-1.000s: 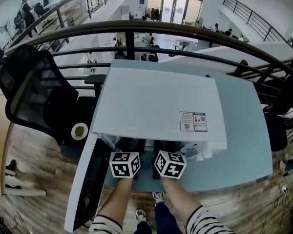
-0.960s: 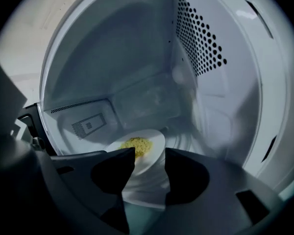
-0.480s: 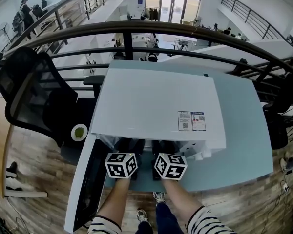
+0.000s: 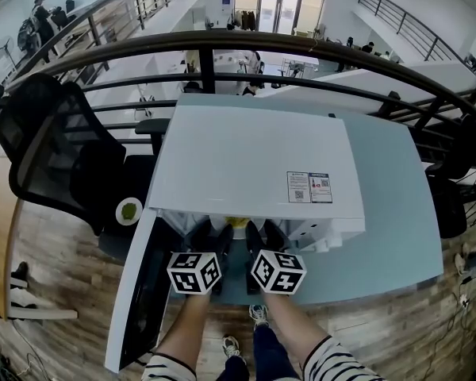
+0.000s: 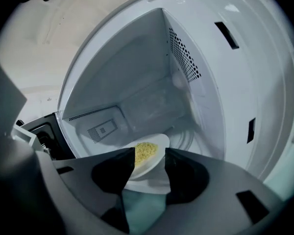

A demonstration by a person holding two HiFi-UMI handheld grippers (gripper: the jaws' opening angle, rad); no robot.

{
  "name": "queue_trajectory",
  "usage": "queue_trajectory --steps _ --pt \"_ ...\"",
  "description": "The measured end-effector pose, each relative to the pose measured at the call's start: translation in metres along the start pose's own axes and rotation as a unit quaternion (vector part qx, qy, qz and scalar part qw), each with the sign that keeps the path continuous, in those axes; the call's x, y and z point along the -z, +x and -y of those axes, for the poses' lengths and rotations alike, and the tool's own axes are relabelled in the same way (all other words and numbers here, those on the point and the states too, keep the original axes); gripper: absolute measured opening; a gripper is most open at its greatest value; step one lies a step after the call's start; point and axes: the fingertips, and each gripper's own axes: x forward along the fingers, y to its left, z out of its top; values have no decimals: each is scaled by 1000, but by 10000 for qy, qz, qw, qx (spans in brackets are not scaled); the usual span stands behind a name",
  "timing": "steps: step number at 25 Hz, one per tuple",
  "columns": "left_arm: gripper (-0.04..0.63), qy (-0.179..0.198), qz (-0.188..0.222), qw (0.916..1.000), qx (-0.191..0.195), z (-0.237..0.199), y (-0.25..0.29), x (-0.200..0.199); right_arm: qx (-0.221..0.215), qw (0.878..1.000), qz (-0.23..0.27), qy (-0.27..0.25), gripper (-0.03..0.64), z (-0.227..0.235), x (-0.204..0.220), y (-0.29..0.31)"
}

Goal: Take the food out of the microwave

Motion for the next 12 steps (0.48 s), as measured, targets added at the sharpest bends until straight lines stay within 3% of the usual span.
queue_trajectory --steps 12 --pt "232 -128 63 9999 -6 8 -18 12 31 10000 -57 25 189 2 13 -20"
